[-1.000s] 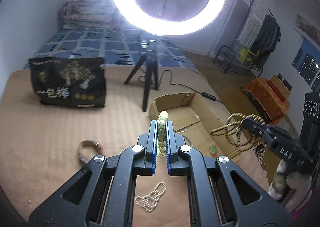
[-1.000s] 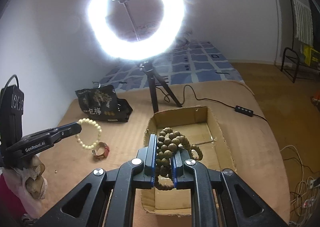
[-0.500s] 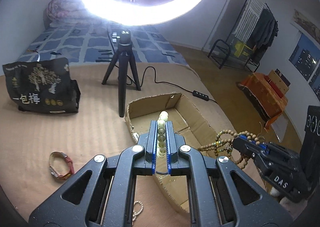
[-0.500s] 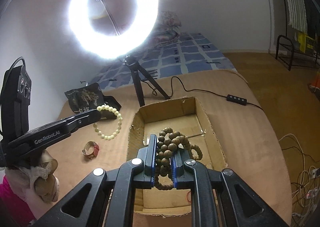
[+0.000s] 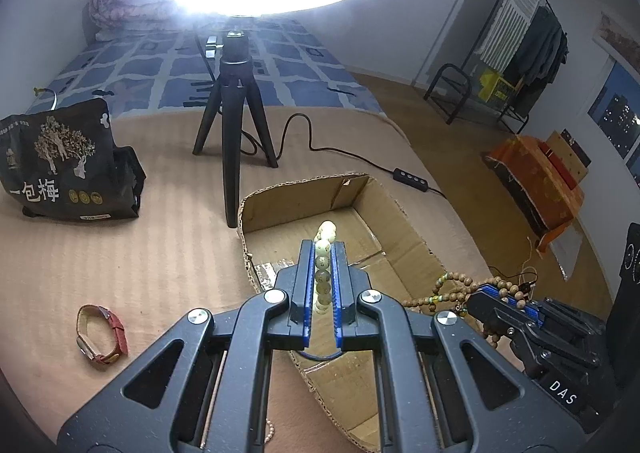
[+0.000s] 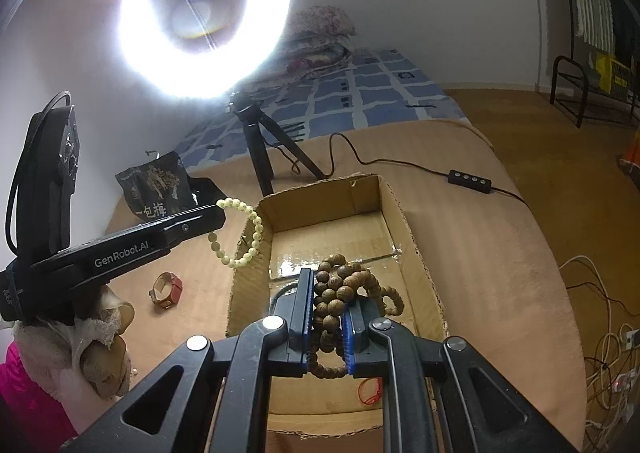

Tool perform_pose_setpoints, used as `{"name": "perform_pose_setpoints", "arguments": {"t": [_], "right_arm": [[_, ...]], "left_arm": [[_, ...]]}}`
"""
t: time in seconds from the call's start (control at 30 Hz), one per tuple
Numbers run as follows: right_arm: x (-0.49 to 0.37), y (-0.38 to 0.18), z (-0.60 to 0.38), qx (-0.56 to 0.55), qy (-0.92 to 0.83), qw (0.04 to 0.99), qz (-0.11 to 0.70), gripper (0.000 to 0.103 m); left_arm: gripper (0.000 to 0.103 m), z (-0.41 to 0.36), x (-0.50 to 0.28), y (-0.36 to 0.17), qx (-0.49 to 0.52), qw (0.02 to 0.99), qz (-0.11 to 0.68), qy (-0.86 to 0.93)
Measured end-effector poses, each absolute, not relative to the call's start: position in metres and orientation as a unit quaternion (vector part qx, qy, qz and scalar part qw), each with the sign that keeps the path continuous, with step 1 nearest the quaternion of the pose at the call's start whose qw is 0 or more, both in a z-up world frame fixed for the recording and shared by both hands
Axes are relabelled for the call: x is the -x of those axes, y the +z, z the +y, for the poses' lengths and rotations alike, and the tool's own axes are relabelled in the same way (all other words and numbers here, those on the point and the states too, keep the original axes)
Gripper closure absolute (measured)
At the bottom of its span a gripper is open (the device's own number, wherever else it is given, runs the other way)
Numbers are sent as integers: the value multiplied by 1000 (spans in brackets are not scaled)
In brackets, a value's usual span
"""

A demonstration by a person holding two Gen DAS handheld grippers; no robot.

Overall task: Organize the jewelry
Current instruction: 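Carry the bracelet and necklace over the box and open both tools, then withdraw both open tools from the box toward the remaining jewelry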

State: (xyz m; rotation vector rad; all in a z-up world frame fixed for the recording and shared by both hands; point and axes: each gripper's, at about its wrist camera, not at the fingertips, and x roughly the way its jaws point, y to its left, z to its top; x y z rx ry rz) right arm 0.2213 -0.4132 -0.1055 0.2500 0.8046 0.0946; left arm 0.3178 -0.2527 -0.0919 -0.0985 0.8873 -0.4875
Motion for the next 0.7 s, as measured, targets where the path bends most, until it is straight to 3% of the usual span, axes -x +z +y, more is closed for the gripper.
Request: {"name": "perform_pose_setpoints", "arguments": {"t": [0.17,0.2,0.23,0.27,0.3,0.33,0.4,0.7], "right_arm": [[-221,-106,-414,-122,44,911,391,89],[-222,-106,-414,-124,45,911,392,85],[-222,-107,-414,-125,44,910,393,76],[-222,-107,-414,-126,41,910,394,71],[-222,-108,-414,-125,35,909,396,60],[-223,-108,-414,-122,23,909,398,42],[-222,-108,-416,-120,6,910,397,20],[-222,-108,-419,-123,-9,908,400,15]], "left_arm": [[98,-256,-318,-92,39,872,430,-230],[92,-257,-319,-92,38,871,433,-228],[79,-257,-319,-92,41,871,434,-227],[71,-256,-319,-90,44,872,432,-226],[62,-255,-318,-89,46,875,427,-224],[61,-254,-317,-88,46,878,422,-221],[61,-254,-316,-87,41,879,421,-221],[61,-248,-315,-84,36,880,419,-219]]}}
